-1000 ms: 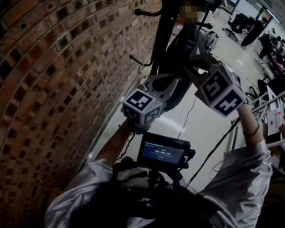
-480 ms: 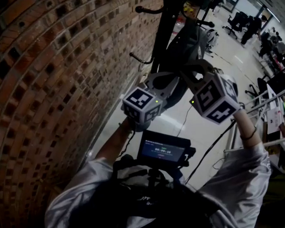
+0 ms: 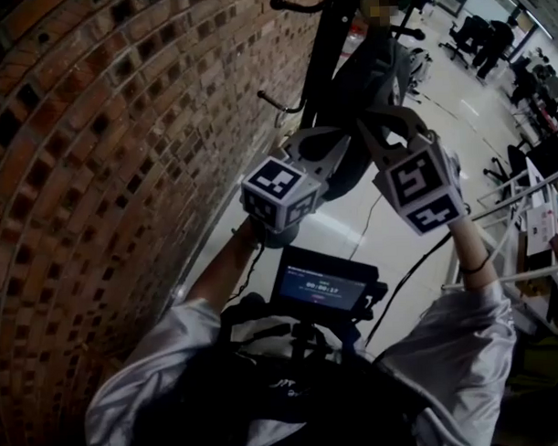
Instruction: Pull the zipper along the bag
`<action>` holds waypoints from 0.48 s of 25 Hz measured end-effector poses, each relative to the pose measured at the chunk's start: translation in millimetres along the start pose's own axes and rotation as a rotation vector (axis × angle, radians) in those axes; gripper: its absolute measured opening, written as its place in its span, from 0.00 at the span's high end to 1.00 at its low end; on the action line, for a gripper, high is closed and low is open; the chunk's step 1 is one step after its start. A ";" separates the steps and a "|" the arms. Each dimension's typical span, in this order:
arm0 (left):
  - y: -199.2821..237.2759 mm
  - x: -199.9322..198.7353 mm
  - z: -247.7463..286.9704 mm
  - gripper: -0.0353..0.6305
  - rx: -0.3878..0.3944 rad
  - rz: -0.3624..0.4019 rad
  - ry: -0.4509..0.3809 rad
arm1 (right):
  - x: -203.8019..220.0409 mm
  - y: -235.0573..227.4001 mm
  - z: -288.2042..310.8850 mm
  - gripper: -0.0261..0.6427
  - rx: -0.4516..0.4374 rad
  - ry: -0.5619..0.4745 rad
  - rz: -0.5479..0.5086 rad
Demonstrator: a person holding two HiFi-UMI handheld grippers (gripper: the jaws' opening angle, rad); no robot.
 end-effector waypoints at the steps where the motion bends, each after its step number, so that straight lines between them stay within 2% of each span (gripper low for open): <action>1: 0.4 1.0 -1.9 0.94 -0.002 -0.006 0.008 | 0.4 -1.2 -1.5 0.95 0.001 -0.022 0.054; 7: -0.6 9.2 -19.6 0.94 -0.006 -0.036 0.042 | 19.8 0.4 -22.1 0.95 -0.033 -0.125 0.407; 12: -4.3 35.2 -46.5 0.94 -0.027 -0.072 0.092 | 58.4 29.9 -42.4 0.95 -0.039 -0.164 0.658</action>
Point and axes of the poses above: the fingertips, and each gripper's own axes: z forward along the fingers, y to its left, x out of its underside, the point moved 3 cm from there along -z, backward along the fingers, and after that the axes turned 4 degrees about y, right-handed, at the moved point
